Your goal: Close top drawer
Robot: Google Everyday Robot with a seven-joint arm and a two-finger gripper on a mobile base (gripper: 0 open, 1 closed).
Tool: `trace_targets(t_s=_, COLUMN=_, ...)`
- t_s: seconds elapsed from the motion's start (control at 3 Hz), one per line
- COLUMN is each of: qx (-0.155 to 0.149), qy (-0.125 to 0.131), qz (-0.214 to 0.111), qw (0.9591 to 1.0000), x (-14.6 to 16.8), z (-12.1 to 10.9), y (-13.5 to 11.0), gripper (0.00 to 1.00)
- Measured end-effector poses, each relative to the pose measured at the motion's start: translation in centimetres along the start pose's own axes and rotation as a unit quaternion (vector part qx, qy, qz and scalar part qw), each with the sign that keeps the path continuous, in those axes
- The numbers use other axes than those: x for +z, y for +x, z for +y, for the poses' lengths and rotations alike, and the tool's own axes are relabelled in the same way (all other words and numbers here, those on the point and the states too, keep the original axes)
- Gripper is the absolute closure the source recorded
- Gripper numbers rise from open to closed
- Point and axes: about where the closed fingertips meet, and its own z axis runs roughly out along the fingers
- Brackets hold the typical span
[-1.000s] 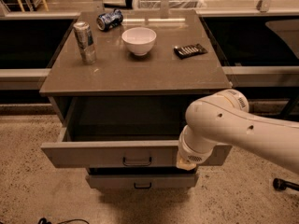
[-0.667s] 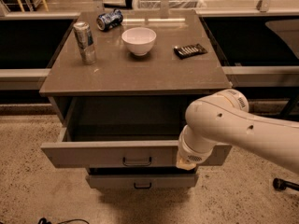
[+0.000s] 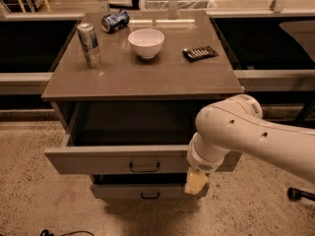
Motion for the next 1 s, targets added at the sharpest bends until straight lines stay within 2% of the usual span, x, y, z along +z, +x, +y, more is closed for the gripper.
trace_targets(t_s=0.33, qx=0.0, qy=0.0, qz=0.0, qw=1.0, x=0.0, z=0.01, y=0.0, gripper=0.0)
trace_targets(t_s=0.67, qx=-0.001, qy=0.0, qz=0.001, qw=1.0, x=0.0, z=0.01, y=-0.02, gripper=0.0)
trace_targets(t_s=1.0, qx=-0.019, qy=0.002, qz=-0.007, qw=0.9998, x=0.98, z=-0.86, y=-0.37, gripper=0.18)
